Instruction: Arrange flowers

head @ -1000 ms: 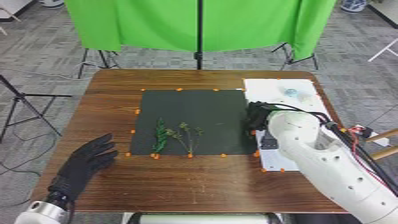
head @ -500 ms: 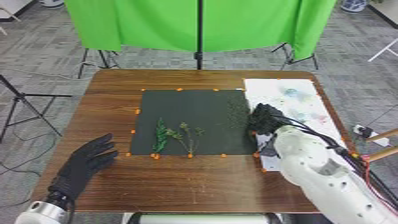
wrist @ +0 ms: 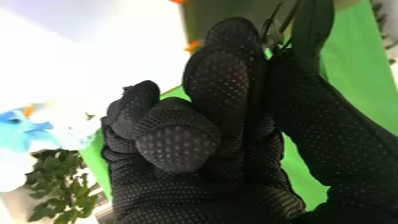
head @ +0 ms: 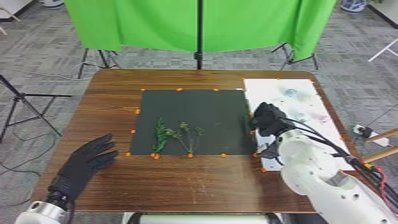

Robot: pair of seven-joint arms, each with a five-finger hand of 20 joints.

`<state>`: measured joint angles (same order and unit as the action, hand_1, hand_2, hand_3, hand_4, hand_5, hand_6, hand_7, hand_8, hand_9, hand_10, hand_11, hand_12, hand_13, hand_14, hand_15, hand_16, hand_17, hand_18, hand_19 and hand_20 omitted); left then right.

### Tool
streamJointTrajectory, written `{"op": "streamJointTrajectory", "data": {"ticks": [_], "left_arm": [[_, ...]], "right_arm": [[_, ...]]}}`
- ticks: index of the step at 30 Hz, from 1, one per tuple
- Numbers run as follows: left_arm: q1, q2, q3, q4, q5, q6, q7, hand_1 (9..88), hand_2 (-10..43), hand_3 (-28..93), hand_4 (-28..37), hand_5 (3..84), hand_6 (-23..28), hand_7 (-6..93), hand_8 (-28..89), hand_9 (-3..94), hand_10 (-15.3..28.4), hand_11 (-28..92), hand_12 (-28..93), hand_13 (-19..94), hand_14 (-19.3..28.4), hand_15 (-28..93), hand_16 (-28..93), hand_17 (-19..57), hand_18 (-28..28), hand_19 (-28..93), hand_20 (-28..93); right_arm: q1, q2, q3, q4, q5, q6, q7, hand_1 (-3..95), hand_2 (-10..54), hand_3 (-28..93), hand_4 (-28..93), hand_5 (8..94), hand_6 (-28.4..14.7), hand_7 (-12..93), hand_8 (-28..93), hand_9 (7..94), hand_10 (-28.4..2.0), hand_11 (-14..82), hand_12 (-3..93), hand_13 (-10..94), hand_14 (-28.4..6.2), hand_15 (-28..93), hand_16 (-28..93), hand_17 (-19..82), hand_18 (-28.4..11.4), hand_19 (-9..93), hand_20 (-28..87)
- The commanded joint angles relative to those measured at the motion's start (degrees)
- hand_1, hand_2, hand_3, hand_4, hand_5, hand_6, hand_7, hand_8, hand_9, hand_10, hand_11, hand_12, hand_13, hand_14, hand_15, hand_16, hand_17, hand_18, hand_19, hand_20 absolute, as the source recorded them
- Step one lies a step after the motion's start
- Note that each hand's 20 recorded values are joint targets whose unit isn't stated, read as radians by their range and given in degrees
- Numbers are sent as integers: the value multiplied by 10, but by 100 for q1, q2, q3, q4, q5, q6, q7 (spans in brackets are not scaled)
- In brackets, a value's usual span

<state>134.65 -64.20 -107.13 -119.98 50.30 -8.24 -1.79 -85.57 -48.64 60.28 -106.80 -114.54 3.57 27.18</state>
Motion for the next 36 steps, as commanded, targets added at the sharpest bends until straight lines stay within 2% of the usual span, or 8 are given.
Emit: {"op": "streamJointTrajectory", "data": {"ticks": [1,4,12,20,36], "left_arm": [[151,-46,25,106,48,-34,-141,256,4,707,-283,302,40,201,-106,264,117,214,145,215,153,377,-39,-91,221,531,-5],[209,-52,13,82,47,-13,-139,256,5,707,-283,303,41,200,-106,264,119,214,145,214,153,377,-38,-91,221,532,-5],[177,-28,24,97,41,-58,-214,255,5,708,-283,303,41,199,-106,264,118,214,145,214,153,378,-38,-91,220,531,-5],[169,4,42,107,42,-89,-236,255,5,709,-283,303,41,199,-106,264,116,213,145,214,153,379,-38,-91,220,530,-6],[166,1,20,108,43,-87,-259,255,4,710,-283,304,43,196,-104,265,118,213,145,214,154,378,-39,-91,220,529,-3]], "right_arm": [[21,-171,167,-430,264,-391,211,406,-68,932,-179,838,-59,416,9,858,-69,459,364,858,-7,707,285,345,-187,865,422],[88,-248,33,-517,219,-620,350,406,-66,932,-182,843,-59,406,9,856,-67,460,363,857,-7,712,284,345,-187,867,421],[465,-725,-530,-451,99,-1069,796,403,-61,932,-188,860,-61,367,19,855,-66,464,360,856,-6,724,280,350,-188,878,415],[770,-1115,-1050,-70,-352,-1031,1242,402,-64,932,-184,868,-64,344,26,860,-64,462,358,859,-4,727,281,355,-191,884,410],[627,-1278,-966,14,-419,-1386,1680,396,-63,932,-184,888,-70,306,33,868,-62,461,354,865,-5,727,284,363,-196,898,394]]}}
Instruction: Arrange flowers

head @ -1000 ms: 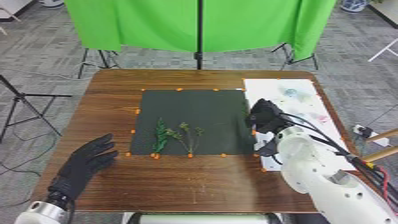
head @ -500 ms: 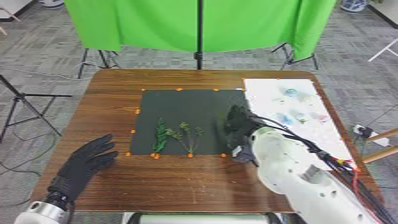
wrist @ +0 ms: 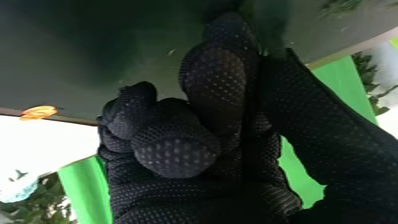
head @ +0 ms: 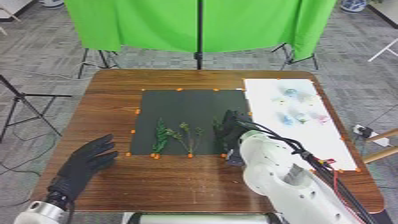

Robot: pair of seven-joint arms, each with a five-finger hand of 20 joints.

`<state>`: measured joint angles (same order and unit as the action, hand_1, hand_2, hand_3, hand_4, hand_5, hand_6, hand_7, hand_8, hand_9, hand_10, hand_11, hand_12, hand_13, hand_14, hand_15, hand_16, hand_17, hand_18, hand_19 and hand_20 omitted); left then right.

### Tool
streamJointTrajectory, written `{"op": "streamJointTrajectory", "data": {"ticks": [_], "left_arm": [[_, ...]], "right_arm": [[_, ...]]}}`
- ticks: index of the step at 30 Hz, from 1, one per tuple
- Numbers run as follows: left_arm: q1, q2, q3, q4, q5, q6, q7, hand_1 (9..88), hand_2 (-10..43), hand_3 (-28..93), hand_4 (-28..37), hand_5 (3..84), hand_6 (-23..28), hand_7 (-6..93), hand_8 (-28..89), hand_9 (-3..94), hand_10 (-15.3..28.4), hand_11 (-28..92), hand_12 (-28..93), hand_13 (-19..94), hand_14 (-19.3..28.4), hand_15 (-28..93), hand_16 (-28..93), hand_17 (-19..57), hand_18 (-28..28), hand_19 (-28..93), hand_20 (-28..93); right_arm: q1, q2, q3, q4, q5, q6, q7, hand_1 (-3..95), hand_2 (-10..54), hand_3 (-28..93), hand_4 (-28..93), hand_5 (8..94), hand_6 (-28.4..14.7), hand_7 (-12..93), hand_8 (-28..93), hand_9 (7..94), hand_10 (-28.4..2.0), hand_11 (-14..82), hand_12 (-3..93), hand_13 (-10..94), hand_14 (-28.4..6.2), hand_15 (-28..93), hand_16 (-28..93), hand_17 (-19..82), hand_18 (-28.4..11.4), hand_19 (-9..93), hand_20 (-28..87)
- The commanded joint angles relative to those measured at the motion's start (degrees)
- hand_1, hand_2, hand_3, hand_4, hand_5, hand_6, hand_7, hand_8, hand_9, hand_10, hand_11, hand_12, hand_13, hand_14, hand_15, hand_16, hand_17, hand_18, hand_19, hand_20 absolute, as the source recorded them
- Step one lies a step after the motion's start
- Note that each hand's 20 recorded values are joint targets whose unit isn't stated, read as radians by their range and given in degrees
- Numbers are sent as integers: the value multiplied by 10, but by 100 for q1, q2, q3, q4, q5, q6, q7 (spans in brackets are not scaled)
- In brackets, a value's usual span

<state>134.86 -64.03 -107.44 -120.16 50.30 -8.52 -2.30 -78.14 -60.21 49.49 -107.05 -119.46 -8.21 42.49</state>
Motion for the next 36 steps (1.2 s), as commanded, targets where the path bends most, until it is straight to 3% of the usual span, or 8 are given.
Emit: {"op": "streamJointTrajectory", "data": {"ticks": [1,11,12,13,15,27,33,36], "left_arm": [[153,-18,53,124,46,-57,-196,255,5,710,-283,304,42,196,-104,265,119,213,145,213,154,378,-38,-92,221,529,-3],[146,-32,51,126,45,-85,-228,255,6,709,-283,304,43,197,-104,265,118,211,145,214,153,379,-39,-91,220,529,-3],[138,-33,51,127,44,-85,-233,255,6,709,-283,304,42,198,-104,265,118,212,145,214,154,379,-39,-91,220,529,-3],[141,-30,47,127,38,-85,-236,254,6,709,-283,304,42,198,-104,265,118,212,145,213,154,379,-39,-91,220,529,-3],[150,-45,39,122,43,-88,-243,254,6,709,-283,304,42,199,-105,266,118,213,146,213,154,379,-39,-92,220,529,-3],[95,-45,48,146,38,-107,-275,254,5,709,-283,304,43,197,-105,266,118,213,145,213,154,381,-40,-91,220,528,-4],[90,-46,47,149,39,-112,-281,253,5,710,-283,304,43,197,-105,265,118,214,145,213,154,381,-40,-92,221,530,-3],[98,-61,37,149,42,-119,-284,254,5,709,-283,304,42,197,-104,265,118,214,145,213,154,381,-40,-92,221,530,-4]], "right_arm": [[-108,-142,111,46,100,-243,159,395,-63,932,-183,889,-71,301,36,869,-63,462,353,865,-5,728,283,363,-196,898,393],[-166,-236,210,76,297,-603,463,380,-43,927,-193,900,-98,250,45,869,-65,473,330,869,-3,726,282,367,-198,905,380],[-160,-240,217,83,337,-627,477,390,-56,915,-201,845,-100,379,21,886,-67,450,328,883,-3,700,292,377,-203,891,389],[-166,-248,226,84,359,-633,490,406,-82,894,-208,762,-95,587,-20,914,-71,411,319,907,-3,650,319,394,-208,872,393],[-150,-264,238,102,326,-773,507,407,-94,873,-220,720,-81,695,-27,928,-74,403,289,921,-2,623,334,403,-211,867,390],[-109,-190,249,109,398,-691,439,315,-43,863,-250,717,-34,651,33,932,-78,393,289,925,-5,616,341,401,-219,878,376],[-143,-178,298,-8,373,-777,413,260,-13,857,-228,725,-28,675,-204,932,-80,391,286,924,-6,619,337,400,-220,884,369],[-161,-171,329,-77,369,-874,416,253,-17,852,-229,726,-28,678,-219,932,-81,391,288,924,-7,619,337,400,-221,885,368]]}}
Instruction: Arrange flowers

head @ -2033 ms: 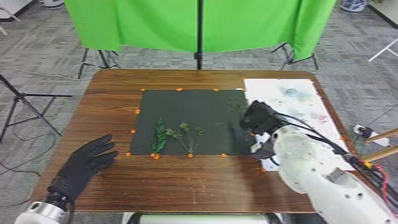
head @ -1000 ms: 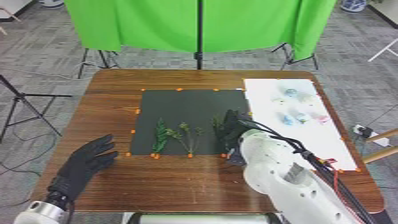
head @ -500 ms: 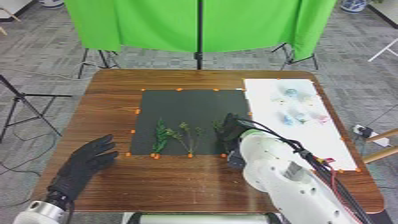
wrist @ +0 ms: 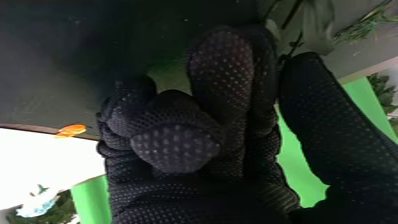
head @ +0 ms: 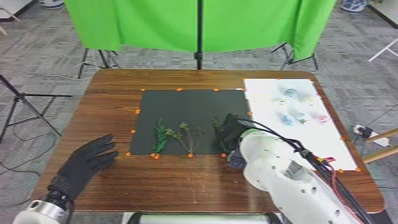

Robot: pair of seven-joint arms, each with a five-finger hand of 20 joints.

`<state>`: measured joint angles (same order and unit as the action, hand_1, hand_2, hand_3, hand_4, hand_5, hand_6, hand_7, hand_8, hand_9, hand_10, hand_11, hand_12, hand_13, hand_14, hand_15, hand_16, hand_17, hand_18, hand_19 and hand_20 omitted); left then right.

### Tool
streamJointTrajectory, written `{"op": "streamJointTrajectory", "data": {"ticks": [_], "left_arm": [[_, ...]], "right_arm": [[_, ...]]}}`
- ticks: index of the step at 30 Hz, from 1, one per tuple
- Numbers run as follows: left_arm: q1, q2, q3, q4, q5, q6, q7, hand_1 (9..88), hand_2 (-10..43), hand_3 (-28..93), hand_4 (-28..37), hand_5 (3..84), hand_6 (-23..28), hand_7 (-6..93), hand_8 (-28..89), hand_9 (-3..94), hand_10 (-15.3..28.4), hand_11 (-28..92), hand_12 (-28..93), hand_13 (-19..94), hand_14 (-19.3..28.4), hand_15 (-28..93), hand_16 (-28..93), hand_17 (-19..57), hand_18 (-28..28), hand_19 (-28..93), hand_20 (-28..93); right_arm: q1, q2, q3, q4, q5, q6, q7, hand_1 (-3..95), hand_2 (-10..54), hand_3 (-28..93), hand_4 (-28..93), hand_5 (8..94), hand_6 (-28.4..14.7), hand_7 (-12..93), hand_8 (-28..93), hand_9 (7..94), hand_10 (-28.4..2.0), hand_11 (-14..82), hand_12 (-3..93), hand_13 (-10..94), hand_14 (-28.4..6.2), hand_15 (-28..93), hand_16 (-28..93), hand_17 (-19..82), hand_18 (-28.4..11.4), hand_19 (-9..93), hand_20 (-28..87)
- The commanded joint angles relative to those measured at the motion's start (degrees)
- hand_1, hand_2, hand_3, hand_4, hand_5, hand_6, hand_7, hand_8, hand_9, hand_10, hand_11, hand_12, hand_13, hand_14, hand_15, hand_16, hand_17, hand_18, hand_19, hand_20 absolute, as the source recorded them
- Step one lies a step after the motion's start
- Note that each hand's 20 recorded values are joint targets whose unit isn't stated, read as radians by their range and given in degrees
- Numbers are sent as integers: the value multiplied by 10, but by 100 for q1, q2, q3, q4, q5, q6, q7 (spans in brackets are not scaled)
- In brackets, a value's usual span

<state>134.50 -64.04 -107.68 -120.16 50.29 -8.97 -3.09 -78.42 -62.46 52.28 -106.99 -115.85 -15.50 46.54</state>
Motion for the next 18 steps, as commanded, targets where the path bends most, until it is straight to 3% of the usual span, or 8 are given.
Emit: {"op": "streamJointTrajectory", "data": {"ticks": [1,18], "left_arm": [[140,-57,62,144,42,-68,-200,254,5,709,-283,304,42,198,-104,265,119,215,146,213,154,381,-40,-92,221,530,-4],[150,-61,66,146,37,-73,-200,254,6,709,-283,304,43,198,-105,265,118,214,145,213,154,379,-39,-92,221,530,-5]], "right_arm": [[-150,49,77,-103,27,-187,6,252,-17,850,-229,725,-29,679,-220,932,-82,391,288,924,-7,619,337,400,-221,886,368],[-277,97,242,-279,140,-322,52,207,-22,802,-255,725,-31,676,-218,930,-85,389,288,921,-12,624,337,397,-225,892,363]]}}
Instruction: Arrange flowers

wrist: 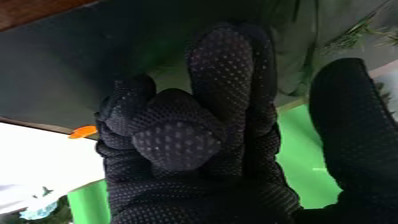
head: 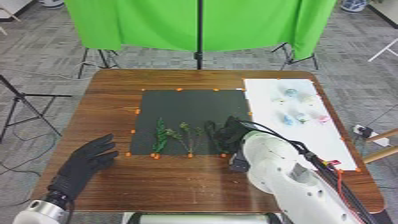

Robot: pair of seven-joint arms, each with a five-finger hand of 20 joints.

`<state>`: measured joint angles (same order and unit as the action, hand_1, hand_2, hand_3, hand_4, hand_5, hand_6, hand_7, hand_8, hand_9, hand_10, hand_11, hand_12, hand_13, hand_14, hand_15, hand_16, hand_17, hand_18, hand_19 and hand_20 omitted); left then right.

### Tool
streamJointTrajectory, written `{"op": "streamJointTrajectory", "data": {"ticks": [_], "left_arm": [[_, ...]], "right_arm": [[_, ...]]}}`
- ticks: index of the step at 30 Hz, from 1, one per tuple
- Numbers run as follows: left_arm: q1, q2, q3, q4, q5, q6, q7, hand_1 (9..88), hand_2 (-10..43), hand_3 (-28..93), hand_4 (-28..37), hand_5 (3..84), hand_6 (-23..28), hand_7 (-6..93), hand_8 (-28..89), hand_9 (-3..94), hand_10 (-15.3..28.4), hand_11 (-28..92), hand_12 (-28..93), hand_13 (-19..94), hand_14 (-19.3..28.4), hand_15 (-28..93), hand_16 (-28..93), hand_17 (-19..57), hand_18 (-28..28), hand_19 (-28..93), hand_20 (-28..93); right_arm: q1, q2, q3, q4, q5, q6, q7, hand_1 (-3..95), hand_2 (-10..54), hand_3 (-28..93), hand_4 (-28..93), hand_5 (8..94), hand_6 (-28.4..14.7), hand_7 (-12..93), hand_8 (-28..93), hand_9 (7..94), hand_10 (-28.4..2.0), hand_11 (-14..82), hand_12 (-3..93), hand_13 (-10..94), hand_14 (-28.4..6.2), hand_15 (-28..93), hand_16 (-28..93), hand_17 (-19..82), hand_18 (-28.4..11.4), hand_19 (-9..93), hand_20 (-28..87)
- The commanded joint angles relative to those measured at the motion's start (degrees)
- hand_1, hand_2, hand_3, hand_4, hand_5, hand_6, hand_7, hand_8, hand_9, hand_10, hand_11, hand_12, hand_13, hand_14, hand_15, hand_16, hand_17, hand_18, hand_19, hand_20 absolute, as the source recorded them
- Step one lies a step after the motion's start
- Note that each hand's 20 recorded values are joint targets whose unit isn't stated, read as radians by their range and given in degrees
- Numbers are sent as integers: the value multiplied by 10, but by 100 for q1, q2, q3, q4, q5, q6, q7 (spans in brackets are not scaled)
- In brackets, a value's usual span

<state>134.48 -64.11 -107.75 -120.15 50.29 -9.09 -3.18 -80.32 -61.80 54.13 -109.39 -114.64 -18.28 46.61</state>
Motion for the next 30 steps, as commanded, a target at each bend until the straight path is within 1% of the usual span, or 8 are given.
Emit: {"op": "streamJointTrajectory", "data": {"ticks": [1,11,15,19,22,24,26,30], "left_arm": [[155,-53,74,143,39,-57,-186,254,6,709,-283,304,42,198,-105,265,118,215,145,213,154,379,-39,-92,221,531,-5],[154,-59,67,142,38,-57,-203,254,7,709,-283,304,43,199,-105,265,118,214,145,213,154,379,-40,-92,222,531,-5],[158,-51,60,133,34,-41,-193,254,7,708,-283,304,42,199,-105,266,119,214,145,213,154,379,-39,-93,222,531,-6],[177,-70,46,123,38,-29,-174,255,7,708,-283,304,43,199,-105,265,119,215,145,213,154,380,-39,-93,222,532,-6],[176,-75,46,124,41,-23,-157,255,8,707,-283,304,43,199,-105,265,119,214,145,213,155,380,-40,-93,222,531,-6],[193,-87,37,117,41,-19,-148,256,8,707,-283,304,43,198,-105,265,119,214,145,213,154,380,-40,-93,222,531,-6],[199,-90,36,115,40,-26,-139,256,9,707,-283,304,43,198,-105,265,118,214,145,213,154,381,-40,-93,222,532,-6],[196,-73,30,109,43,-6,-109,256,9,707,-283,304,43,198,-105,265,119,214,145,213,154,381,-40,-93,222,532,-6]], "right_arm": [[-85,31,52,-43,26,-20,52,204,-20,799,-256,725,-31,675,-218,930,-85,389,288,921,-11,624,337,397,-225,892,362],[-58,234,-36,-226,-835,341,-192,196,-4,792,-252,716,-33,679,-214,923,-87,396,295,919,-12,628,337,395,-226,899,355],[-28,613,-53,-281,-1287,880,-422,194,-5,796,-249,664,-42,675,-228,856,-100,438,298,860,-27,665,327,350,-220,878,364],[-42,1112,40,-139,-1581,1633,-736,199,-9,812,-249,564,-56,511,-227,676,-134,467,275,701,-81,724,280,306,-222,849,403],[-134,1495,128,34,-1953,2045,-830,211,-24,842,-259,479,-60,449,-229,539,-145,458,232,574,-99,721,225,260,-219,815,421],[-249,1676,278,155,-2023,2104,-925,218,-46,875,-270,391,-57,416,-231,408,-146,411,207,424,-105,663,158,202,-204,753,406],[-370,1844,409,274,-2017,2175,-990,226,-60,889,-276,341,-52,365,-225,335,-143,357,196,337,-112,583,113,168,-193,703,379],[-437,2036,475,506,-1989,2189,-987,245,-92,896,-282,310,-38,260,-184,287,-137,277,208,280,-121,452,121,143,-185,652,296]]}}
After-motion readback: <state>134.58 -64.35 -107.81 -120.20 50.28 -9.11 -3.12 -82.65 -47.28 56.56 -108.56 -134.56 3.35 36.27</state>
